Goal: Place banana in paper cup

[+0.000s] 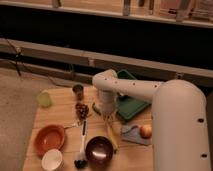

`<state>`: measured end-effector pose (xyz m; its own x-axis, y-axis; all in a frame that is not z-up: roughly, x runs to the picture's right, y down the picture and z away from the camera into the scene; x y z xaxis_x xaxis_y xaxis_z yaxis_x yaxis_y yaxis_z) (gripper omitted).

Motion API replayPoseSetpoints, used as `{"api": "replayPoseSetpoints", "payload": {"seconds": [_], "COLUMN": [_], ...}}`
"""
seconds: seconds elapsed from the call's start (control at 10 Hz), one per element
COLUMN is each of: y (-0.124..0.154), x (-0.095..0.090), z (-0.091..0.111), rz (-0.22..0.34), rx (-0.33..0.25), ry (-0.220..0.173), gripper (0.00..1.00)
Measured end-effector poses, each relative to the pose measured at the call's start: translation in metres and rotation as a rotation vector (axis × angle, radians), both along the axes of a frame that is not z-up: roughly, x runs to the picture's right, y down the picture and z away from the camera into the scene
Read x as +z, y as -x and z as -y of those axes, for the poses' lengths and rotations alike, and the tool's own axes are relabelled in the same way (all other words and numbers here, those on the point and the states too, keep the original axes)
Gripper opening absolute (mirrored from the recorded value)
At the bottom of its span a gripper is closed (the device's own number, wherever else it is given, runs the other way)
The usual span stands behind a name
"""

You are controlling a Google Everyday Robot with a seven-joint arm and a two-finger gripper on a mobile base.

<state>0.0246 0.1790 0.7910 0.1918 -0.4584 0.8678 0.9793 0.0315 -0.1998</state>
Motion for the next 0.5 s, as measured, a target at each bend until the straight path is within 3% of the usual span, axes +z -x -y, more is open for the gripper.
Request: {"api": "replayPoseSetpoints", "payload": {"seconds": [0.2, 0.5], "y": [0.033, 0.073], "x": [-0.019, -0.037], "z": [0.033, 0.054], "rz": [0.020, 0.057], "rx": [-0.030, -0.077], "ry": [-0.074, -0.154], "gripper": [0.00, 0.00]}}
